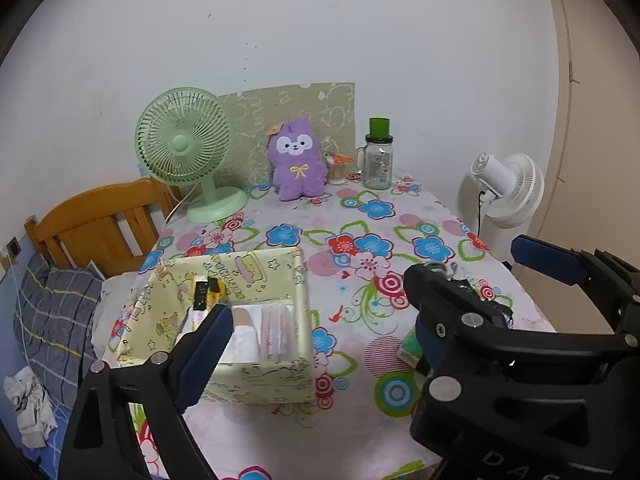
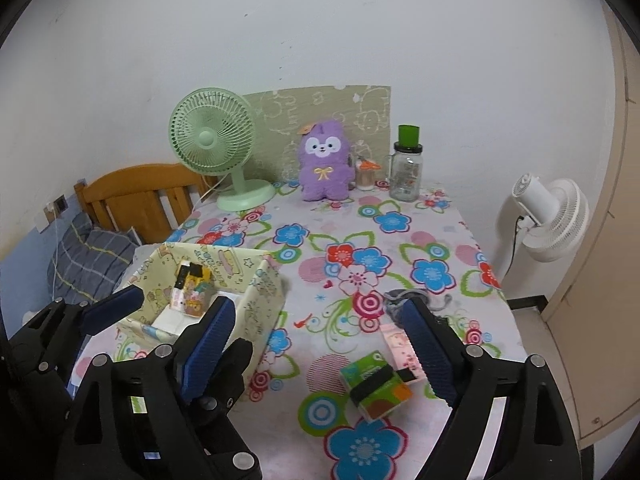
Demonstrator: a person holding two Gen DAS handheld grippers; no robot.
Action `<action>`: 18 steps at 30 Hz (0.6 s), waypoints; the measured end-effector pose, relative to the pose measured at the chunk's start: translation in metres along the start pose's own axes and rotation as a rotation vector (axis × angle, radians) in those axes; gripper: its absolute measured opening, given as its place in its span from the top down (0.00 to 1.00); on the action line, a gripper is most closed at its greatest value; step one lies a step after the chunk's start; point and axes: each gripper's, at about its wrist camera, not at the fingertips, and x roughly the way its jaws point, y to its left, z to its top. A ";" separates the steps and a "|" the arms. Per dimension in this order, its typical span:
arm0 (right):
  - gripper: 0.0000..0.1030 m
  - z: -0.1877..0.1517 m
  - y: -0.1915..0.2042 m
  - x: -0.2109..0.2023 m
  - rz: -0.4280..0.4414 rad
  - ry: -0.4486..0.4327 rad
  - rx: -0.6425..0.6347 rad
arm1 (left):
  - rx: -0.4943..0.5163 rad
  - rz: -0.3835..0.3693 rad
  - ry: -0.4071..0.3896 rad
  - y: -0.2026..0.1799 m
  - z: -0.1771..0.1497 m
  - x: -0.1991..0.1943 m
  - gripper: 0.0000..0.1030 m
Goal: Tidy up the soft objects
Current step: 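Move both tools back toward the tissue box and black bundle on the table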
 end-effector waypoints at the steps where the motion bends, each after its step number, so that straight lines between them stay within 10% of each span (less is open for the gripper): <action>1: 0.12 0.000 -0.002 -0.001 -0.003 -0.002 0.001 | 0.002 -0.001 -0.003 -0.003 0.000 0.000 0.08; 18: 0.09 -0.018 -0.060 -0.014 -0.058 -0.018 0.032 | 0.005 -0.050 0.014 -0.052 -0.003 0.010 0.06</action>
